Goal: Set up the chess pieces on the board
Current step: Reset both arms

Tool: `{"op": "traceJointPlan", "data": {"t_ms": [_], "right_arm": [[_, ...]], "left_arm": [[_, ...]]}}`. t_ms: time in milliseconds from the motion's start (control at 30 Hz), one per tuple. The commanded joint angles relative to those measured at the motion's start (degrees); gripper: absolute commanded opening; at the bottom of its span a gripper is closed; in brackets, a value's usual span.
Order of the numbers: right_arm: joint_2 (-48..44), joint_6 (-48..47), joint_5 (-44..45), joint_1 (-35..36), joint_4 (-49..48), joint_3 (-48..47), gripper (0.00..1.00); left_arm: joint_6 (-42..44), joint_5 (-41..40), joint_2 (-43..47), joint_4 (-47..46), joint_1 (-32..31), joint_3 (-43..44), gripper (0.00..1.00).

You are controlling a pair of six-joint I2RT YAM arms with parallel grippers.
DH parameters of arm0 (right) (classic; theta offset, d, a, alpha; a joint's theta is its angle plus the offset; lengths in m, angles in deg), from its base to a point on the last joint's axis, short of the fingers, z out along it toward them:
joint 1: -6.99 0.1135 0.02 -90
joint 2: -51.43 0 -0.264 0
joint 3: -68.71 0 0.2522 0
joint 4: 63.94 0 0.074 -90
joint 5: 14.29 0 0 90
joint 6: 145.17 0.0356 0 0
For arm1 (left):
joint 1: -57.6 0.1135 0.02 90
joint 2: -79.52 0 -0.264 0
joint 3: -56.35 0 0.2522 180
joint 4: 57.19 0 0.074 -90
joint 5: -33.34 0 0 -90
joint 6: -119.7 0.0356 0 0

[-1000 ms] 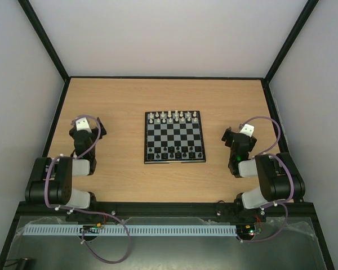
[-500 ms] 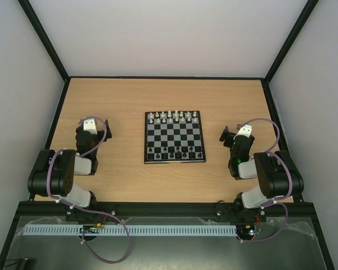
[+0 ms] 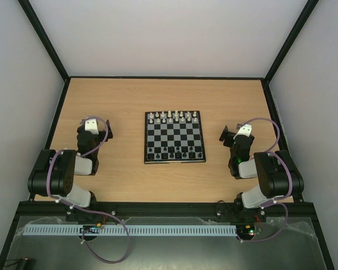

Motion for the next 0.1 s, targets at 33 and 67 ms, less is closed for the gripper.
{"op": "traceJointPlan", "data": {"t_ms": [33,67], "right_arm": [[0.23,0.05,-1.10,-0.90,-0.94,-1.34,0.99],[0.10,-0.02,-1.12,-0.91,-1.09,-1.17,0.99]], "left_arm": [[0.72,-0.27,-0.12,-2.57,-0.12,0.96,1.00],[0.72,-0.31,-0.12,-2.51,-0.16,0.96,1.00]]}}
